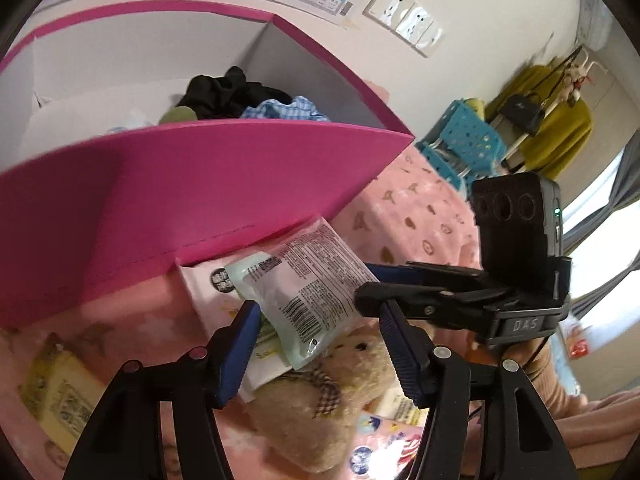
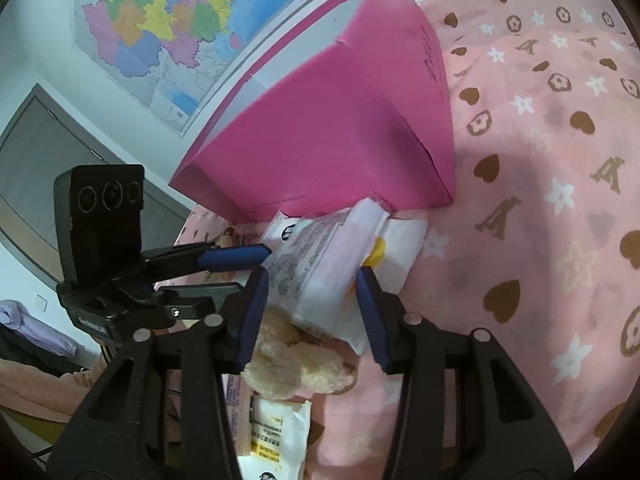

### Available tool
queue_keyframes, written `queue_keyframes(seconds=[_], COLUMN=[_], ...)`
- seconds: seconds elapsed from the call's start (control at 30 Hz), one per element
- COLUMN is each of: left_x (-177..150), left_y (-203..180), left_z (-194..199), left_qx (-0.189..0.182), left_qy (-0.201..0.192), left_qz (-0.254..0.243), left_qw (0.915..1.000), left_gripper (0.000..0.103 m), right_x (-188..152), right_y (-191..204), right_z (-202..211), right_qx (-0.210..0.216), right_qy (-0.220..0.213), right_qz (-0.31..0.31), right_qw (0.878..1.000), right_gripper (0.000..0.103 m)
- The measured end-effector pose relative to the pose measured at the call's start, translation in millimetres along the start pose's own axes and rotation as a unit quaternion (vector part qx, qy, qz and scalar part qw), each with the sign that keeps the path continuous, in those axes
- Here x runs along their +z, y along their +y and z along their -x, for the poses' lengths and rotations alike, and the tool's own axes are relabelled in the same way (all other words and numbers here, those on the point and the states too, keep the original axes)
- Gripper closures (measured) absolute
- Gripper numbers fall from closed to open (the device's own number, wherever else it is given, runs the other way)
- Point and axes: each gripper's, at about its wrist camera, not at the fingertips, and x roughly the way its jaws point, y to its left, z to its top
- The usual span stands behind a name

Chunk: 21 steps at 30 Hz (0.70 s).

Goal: Organize soft objects
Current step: 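Reach the right gripper to the clear wipes packet and grasp it, then carry the clear wipes packet into the magenta box and open the right gripper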

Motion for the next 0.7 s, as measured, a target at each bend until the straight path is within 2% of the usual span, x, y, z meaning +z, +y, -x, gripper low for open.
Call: queue_keyframes(seconds=[0.07, 0.2, 0.23, 0.27, 0.33, 0.43, 0.47, 0.7], left_x=[-1, 0, 0, -1, -4, -5, -5, 1], left_y=[0, 4, 6, 7, 9, 3, 0, -23], left_z=[0, 1, 1, 2, 6, 17, 22, 69], left_qx=[0.001, -0.008, -0.011, -0.016, -0.026, -0.024, -0.026, -0.008], left_qy=[-0.003, -0.009, -0.012, -0.015, -0.021, -0.034, -0.041, -0.102], left_qz=[0.001, 0.011, 0.013, 0.018, 0.026, 0.022, 0.018, -0.015], left_qw=[1.0, 0.9999, 0.9998, 0.9996, 0.9991, 0.9989, 0.9987, 0.9947], left_gripper=[0.041, 0.041, 0.041, 0.041, 0.042, 0.043, 0.046, 0.046], right_x=[-1, 0, 1, 1, 2, 4, 5, 25], right_y=[0, 5, 8, 10, 17, 25, 29, 62], right_z=[2, 3, 3, 5, 8, 13, 15, 32], right_qx=[0.008, 0.006, 0.008, 0.015, 0.019, 0.041, 0.043, 0.084], right_qy=[-0.01, -0.01, -0.012, -0.014, -0.02, -0.026, -0.029, -0.059], right_qz=[0.0, 0.009, 0.009, 0.011, 0.018, 0.019, 0.022, 0.053], right_qw=[1.0, 1.0, 1.0, 1.0, 0.999, 0.999, 0.998, 0.993], right_gripper=[0.064, 0.068, 0.073, 0.079, 0.082, 0.09, 0.09, 0.091])
